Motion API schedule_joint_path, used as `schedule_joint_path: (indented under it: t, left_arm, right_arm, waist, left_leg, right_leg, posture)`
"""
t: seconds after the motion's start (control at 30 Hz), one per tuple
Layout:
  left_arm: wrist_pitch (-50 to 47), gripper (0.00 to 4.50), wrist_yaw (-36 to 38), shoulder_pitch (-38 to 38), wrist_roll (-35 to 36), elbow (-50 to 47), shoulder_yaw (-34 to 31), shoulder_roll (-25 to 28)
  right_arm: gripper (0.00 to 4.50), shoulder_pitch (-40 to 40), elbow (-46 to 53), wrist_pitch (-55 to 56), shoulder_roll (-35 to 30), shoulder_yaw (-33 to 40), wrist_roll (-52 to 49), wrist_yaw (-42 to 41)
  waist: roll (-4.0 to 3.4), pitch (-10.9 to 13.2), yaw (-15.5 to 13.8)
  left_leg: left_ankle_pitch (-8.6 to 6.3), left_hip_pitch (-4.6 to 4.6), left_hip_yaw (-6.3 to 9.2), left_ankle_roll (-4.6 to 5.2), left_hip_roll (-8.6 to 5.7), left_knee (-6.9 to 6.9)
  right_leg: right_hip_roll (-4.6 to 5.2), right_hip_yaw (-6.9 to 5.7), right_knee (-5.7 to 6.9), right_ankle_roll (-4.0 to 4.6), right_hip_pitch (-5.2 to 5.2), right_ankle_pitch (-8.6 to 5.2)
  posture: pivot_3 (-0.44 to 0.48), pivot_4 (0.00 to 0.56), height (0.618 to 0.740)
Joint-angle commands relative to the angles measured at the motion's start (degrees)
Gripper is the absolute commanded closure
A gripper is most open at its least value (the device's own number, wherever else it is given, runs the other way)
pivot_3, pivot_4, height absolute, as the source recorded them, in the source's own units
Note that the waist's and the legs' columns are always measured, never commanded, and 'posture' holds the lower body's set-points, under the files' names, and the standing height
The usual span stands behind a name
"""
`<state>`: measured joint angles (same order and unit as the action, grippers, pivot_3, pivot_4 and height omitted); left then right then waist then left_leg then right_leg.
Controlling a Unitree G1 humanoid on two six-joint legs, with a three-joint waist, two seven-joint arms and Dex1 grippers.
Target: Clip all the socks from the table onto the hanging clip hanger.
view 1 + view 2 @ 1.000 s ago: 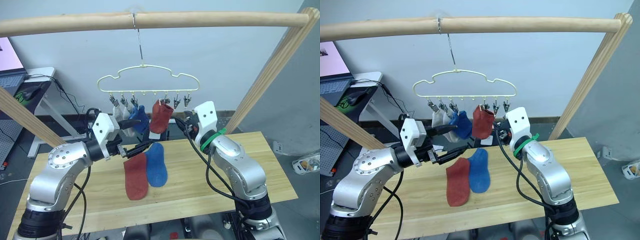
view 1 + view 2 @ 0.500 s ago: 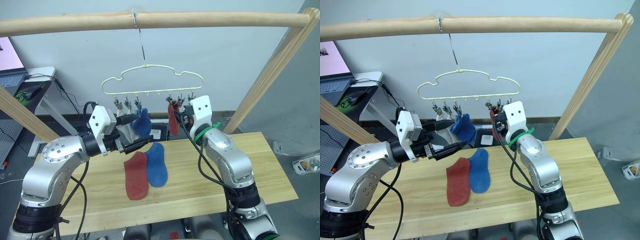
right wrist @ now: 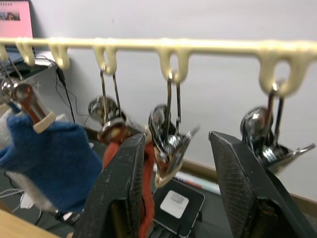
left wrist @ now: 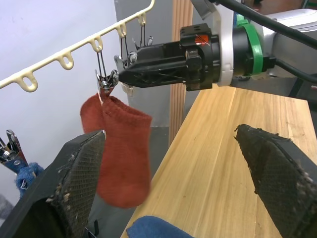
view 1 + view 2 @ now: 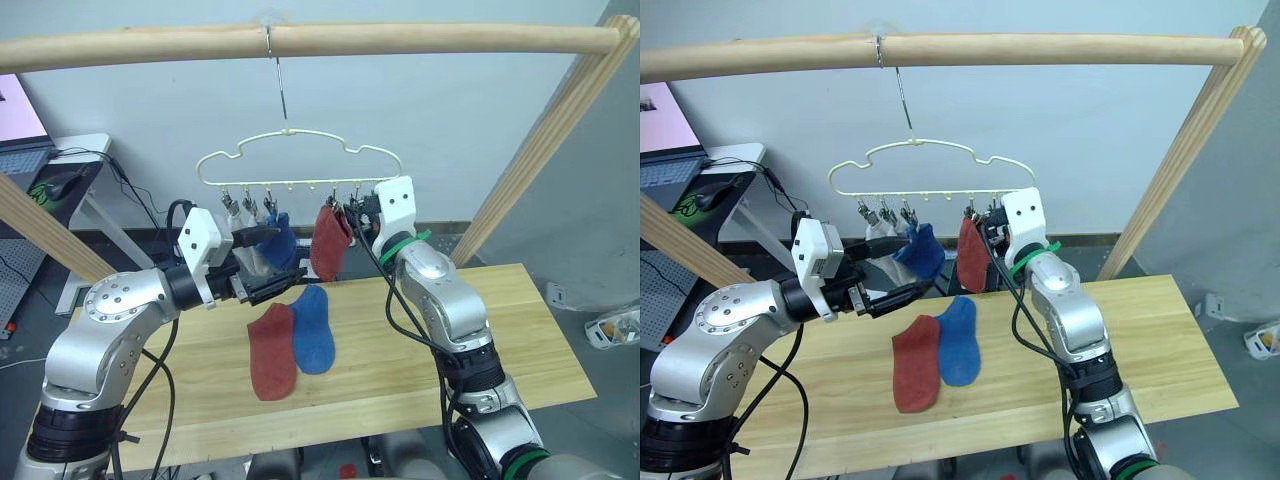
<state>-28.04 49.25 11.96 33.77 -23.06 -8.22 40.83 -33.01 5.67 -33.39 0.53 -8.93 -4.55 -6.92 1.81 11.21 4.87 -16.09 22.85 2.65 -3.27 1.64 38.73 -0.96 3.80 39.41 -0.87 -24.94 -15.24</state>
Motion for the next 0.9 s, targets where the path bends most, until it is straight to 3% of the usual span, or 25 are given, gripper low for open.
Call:
schedule_joint_path:
  t: [0.03,0.9]
  left_arm:
    - [0.8,0.0,-0.2,0.8,-0.1,-1.3,-0.4,0.2]
    - [1.1,0.0,-0.5,-0.9,-1.0,-1.9,-0.6,0.0]
  right_arm:
    - [2.37,-1.8,0.1,2.2,0.9,0.8,0.4,0.9]
    - [2.37,-5.3,-5.5,5.4,4.2,0.7,0.4,0.4]
  waist:
    - [0.0,0.0,0.0]
    - [0.0,0.0,-0.1]
  left_leg:
    - [0.0,0.0,0.01,0.0,0.0,0.0]
    - [0.0,-0.01,0.05,0.0,0.01,0.01]
  right_leg:
    - [0.0,0.0,0.01,0.0,0.0,0.0]
    - [0.02,-0.01,0.11,0.01,-0.01,0.01]
  posture:
    - [-0.051,0.161,0.74]
    - [-0.03,0.162,0.74]
